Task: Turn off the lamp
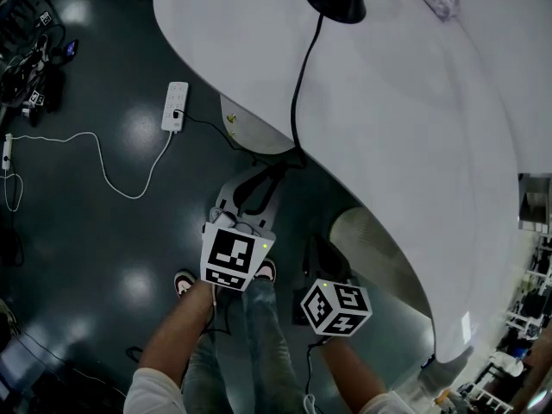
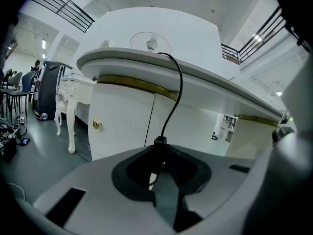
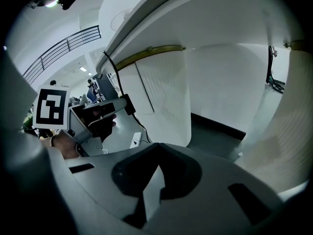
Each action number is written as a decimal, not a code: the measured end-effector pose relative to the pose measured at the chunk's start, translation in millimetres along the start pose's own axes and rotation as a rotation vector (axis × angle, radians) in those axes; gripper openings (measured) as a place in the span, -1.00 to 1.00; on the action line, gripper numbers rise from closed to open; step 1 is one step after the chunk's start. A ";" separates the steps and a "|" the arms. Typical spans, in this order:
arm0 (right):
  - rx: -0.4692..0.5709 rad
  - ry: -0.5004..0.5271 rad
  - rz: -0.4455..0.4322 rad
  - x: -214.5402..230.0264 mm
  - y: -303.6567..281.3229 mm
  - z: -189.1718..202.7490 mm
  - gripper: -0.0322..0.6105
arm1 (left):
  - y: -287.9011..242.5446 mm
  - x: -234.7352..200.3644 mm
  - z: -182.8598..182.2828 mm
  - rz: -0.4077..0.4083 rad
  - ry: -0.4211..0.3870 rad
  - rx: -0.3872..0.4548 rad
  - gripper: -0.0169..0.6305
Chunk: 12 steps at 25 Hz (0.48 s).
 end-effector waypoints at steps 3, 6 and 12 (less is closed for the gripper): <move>-0.003 -0.002 0.003 0.3 0.0 0.9 -0.90 | 0.2 0.1 0.4 -0.001 -0.001 0.001 -0.72; -0.002 -0.008 0.005 1.1 0.2 1.2 -0.90 | -0.9 0.3 0.5 -0.003 0.000 0.001 -0.72; 0.006 -0.014 0.003 2.0 2.9 -1.4 -0.90 | -1.0 3.2 -0.6 -0.025 -0.005 -0.006 -0.71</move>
Point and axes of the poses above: the fingertips, and each gripper's own axes: y backward along the fingers, x to its right, z out of its underside, the point moved 10 cm from there along y, backward along the fingers, and after that the axes turned 11 degrees about y, right-handed, at the moved point
